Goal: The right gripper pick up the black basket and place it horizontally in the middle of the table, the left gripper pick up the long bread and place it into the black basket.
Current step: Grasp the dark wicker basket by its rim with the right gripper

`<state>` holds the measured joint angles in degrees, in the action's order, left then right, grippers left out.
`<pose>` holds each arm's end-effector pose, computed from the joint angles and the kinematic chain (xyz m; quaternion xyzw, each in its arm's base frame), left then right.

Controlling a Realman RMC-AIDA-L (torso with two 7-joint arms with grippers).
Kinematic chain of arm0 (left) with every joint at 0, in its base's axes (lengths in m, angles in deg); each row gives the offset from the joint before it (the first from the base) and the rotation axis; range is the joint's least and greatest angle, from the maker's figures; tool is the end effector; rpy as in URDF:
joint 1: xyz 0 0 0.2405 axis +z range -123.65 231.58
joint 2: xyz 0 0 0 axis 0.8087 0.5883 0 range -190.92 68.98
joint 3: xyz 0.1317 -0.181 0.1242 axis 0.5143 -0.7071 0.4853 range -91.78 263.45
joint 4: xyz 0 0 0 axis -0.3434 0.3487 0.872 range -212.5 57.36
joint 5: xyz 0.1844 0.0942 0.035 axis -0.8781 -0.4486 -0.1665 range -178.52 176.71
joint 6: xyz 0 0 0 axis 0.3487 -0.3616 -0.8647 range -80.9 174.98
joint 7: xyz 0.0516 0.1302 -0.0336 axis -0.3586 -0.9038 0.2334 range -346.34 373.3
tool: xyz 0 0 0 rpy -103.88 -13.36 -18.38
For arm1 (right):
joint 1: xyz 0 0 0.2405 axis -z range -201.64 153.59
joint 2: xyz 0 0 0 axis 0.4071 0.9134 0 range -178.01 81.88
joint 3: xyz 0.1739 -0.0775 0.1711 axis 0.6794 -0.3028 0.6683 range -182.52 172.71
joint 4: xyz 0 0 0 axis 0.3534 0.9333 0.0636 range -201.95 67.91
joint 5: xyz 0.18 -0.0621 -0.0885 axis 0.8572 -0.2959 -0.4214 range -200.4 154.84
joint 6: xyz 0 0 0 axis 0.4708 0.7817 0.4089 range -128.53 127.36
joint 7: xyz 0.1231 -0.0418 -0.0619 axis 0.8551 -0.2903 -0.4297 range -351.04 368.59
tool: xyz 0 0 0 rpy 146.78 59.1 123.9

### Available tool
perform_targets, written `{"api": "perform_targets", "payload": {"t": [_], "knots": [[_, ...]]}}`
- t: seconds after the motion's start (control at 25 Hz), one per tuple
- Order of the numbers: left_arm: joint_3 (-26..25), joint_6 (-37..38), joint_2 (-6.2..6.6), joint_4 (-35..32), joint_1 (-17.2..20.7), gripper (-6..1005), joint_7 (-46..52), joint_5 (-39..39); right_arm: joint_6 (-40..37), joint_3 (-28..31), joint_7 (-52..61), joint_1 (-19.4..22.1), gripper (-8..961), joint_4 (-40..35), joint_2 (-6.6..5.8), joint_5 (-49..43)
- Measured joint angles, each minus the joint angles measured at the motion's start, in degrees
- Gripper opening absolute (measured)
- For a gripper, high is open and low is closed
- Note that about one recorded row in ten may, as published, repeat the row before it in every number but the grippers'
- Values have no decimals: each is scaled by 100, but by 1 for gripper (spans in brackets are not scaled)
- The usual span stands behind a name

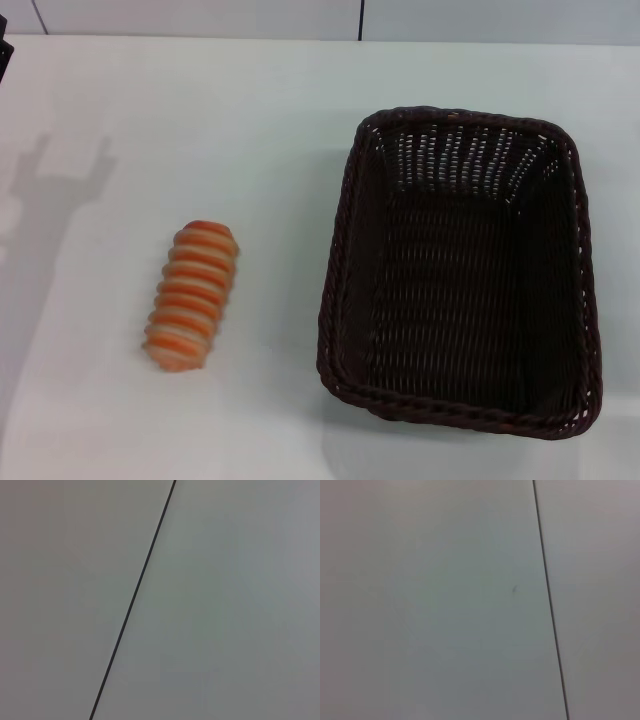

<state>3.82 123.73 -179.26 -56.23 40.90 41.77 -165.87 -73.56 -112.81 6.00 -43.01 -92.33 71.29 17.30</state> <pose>-0.3253 0.2988 0.0406 -0.5977 -0.2473 -0.4785 0.5939 0.3002 0.3364 0.0445 -0.5590 0.1607 0.3735 0.7227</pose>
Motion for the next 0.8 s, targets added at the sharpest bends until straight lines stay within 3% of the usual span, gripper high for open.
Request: {"api": "perform_targets", "payload": {"t": [0.8], "knots": [[2,65,0,2,58,864,23,0,-69,-11,23,27,695,-17,26,0]]}}
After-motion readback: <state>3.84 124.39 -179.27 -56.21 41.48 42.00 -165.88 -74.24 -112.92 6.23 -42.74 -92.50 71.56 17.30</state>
